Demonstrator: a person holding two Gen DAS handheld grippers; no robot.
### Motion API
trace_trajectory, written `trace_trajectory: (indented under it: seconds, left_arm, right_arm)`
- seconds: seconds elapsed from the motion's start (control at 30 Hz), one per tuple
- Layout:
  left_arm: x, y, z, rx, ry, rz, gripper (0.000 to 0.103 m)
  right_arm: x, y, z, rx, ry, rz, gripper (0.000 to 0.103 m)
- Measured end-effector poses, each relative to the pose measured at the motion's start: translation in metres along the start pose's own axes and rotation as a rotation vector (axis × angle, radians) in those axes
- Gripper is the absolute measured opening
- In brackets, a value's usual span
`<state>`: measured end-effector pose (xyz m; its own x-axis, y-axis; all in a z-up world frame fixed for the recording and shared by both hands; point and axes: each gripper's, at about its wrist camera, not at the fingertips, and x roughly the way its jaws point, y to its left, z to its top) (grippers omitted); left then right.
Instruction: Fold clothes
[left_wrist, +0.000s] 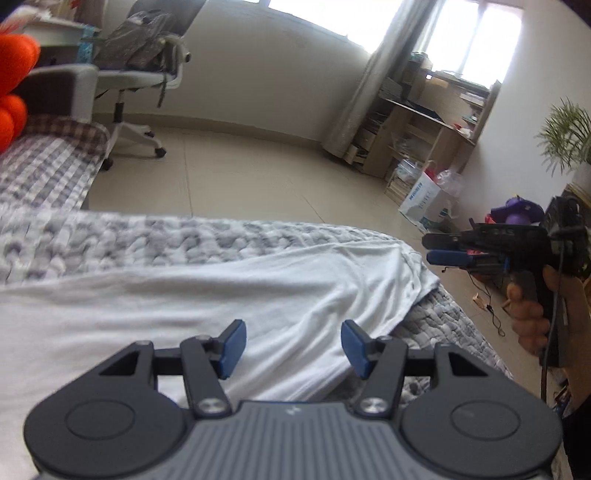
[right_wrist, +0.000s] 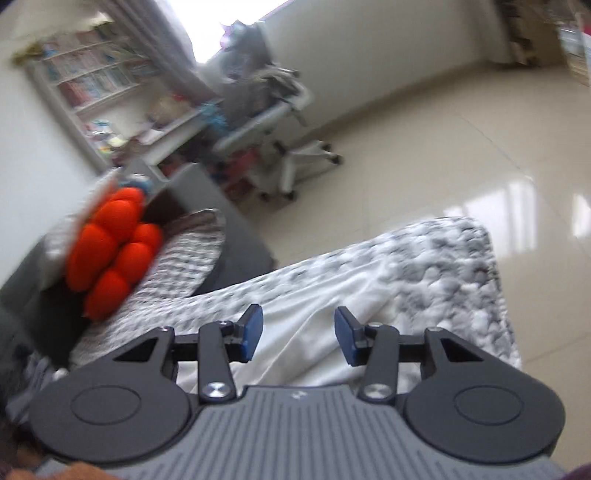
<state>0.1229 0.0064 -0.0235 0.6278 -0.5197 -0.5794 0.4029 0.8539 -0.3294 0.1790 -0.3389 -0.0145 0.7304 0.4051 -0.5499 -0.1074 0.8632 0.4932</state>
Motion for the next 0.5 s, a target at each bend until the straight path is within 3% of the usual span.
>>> trace_trajectory:
  seconds: [0.1,0.13,0.23,0.37,0.5]
  left_arm:
    - [-0.003,0.004,-0.010,-0.028,0.000,-0.003,0.058]
    - [-0.005,0.003,-0.012,-0.021,-0.003,-0.001,0.058]
    - [-0.011,-0.001,-0.018,0.014,-0.007,0.005,0.060]
    - [-0.013,-0.002,-0.022,0.038,-0.022,0.008,0.061]
    - [-0.014,-0.003,-0.023,0.051,-0.024,0.013,0.062]
  right_arm:
    - [0.018,0.022,-0.005,-0.104,0.052,-0.125,0.047]
    - [0.022,0.028,-0.010,-0.143,0.055,-0.181,0.032]
    - [0.010,0.030,-0.029,-0.188,-0.001,-0.267,0.008]
    - [-0.023,0.003,-0.049,-0.068,-0.079,-0.276,0.006]
    - [-0.038,-0.019,-0.046,0.016,-0.107,-0.212,0.011]
